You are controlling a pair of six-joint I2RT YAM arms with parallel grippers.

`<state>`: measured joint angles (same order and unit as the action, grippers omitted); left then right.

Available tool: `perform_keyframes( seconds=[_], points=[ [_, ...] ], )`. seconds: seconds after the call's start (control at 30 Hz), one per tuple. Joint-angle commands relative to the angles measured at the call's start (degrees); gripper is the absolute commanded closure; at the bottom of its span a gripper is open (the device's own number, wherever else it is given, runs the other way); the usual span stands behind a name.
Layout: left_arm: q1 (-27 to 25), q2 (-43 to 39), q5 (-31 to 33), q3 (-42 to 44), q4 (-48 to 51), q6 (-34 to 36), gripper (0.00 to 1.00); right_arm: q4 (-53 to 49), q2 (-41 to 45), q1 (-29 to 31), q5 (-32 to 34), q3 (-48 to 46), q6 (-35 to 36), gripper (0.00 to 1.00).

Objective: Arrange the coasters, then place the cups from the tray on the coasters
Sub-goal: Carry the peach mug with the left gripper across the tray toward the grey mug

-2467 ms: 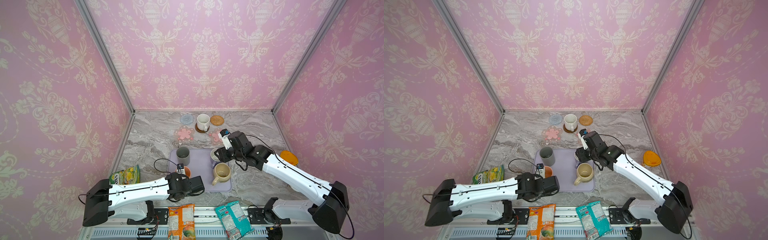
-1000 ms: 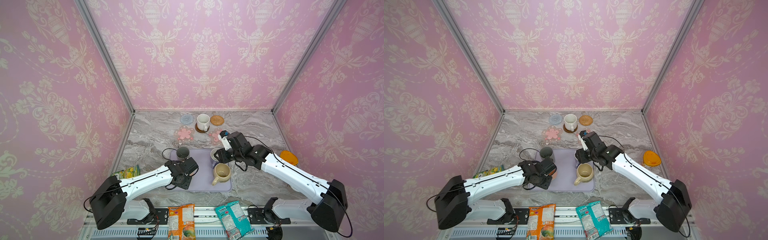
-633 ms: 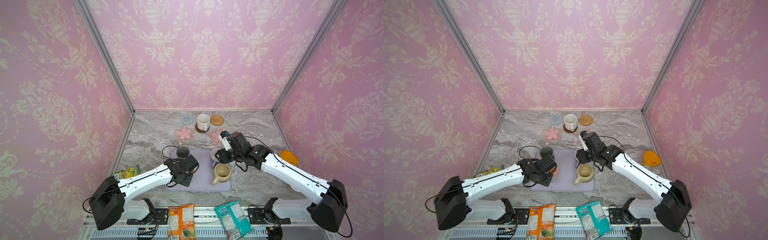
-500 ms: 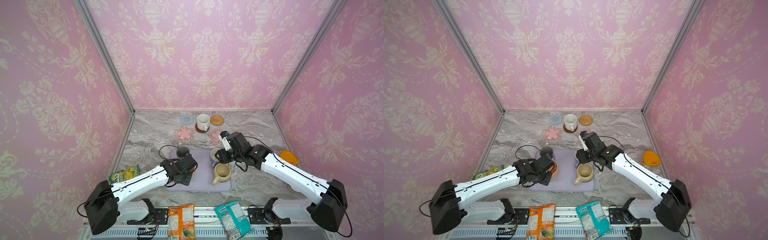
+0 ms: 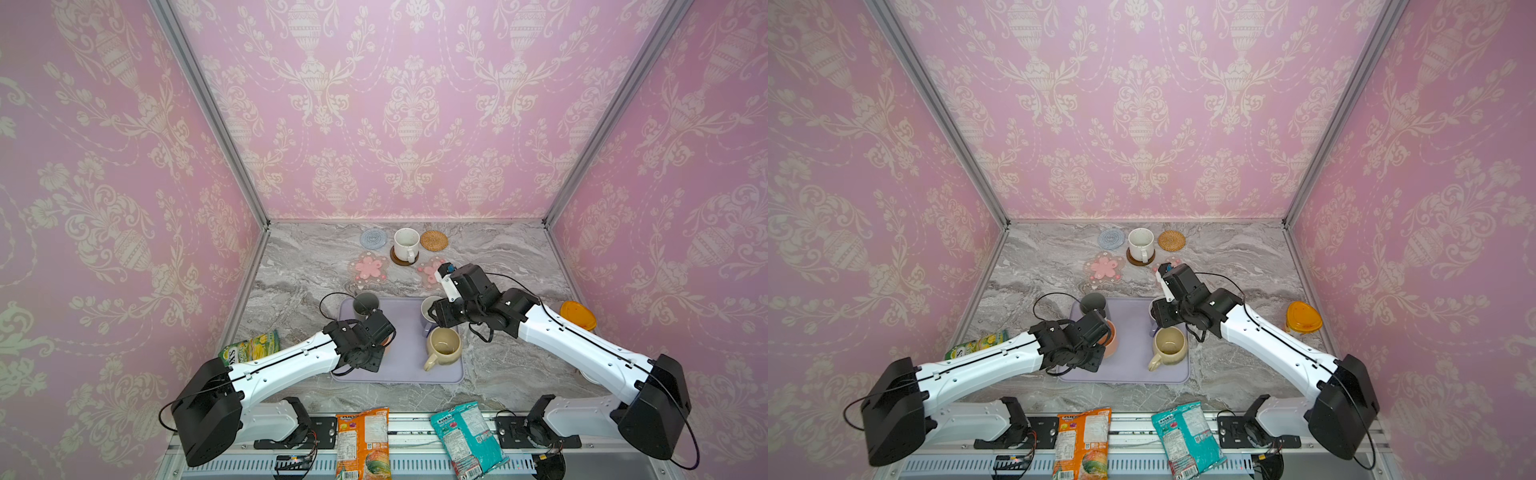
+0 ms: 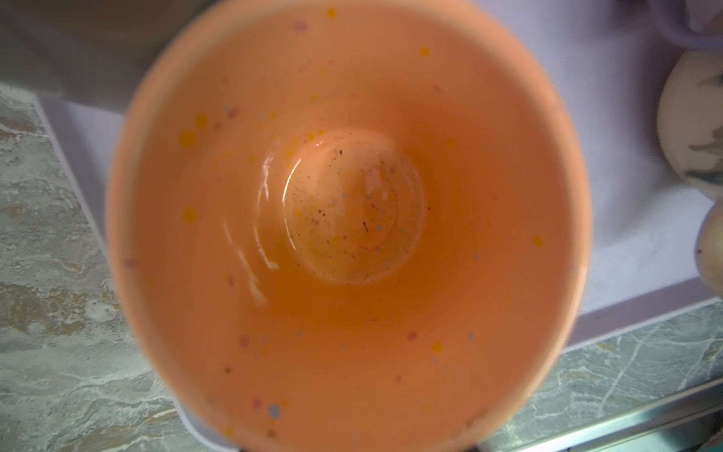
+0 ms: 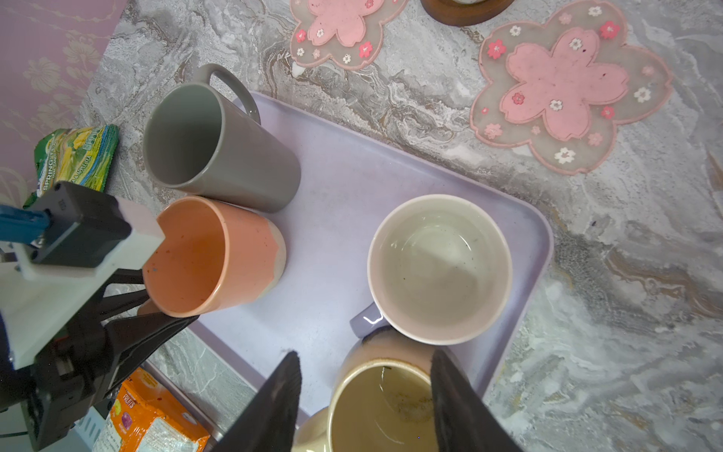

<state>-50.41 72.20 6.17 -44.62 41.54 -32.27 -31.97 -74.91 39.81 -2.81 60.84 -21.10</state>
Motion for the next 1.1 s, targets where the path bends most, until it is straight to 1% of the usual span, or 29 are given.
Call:
perform_keyframes(
  seconds=[0.0,0.23,0.3,0.33,0.43,0.5,0.7,0.83,1.07],
  points=[
    [0.48,-0.02,2.75,0.50,-2.57,-1.26,0.66,0.21,-1.24,-0.36,-1.10,2.08,-1.02,0.45],
    [0.42,1.41,2.57,1.16,-2.64,-1.39,0.74,0.55,-1.64,-0.39,-1.56,2.36,-1.40,0.46],
    [0.43,0.95,2.77,1.29,-2.47,-1.55,0.85,0.61,-1.55,-0.35,-1.57,2.14,-1.48,0.46],
    [0.43,0.76,2.95,1.40,-2.28,-1.53,0.88,0.67,-1.48,-0.35,-1.52,2.02,-1.48,0.46],
    [0.41,-0.08,3.15,1.62,-1.82,-1.65,0.94,0.77,-1.46,-0.35,-1.55,1.70,-1.57,0.46],
    [0.40,-0.73,2.85,1.73,-1.35,-1.97,0.99,1.20,-1.54,-0.38,-1.67,1.14,-1.75,0.46],
    [0.32,-4.21,0.40,1.99,2.14,-3.11,1.00,0.04,-1.90,-0.33,-1.91,1.82,-0.90,0.46],
    [0.22,-7.60,0.58,1.48,4.50,-3.85,1.00,-1.21,-1.16,-0.36,-0.54,2.10,-0.08,0.46],
    [-1.73,-11.36,0.12,-1.87,7.89,-1.63,1.00,-0.87,-1.02,-0.42,-0.88,2.09,-0.67,0.46]
  ],
)
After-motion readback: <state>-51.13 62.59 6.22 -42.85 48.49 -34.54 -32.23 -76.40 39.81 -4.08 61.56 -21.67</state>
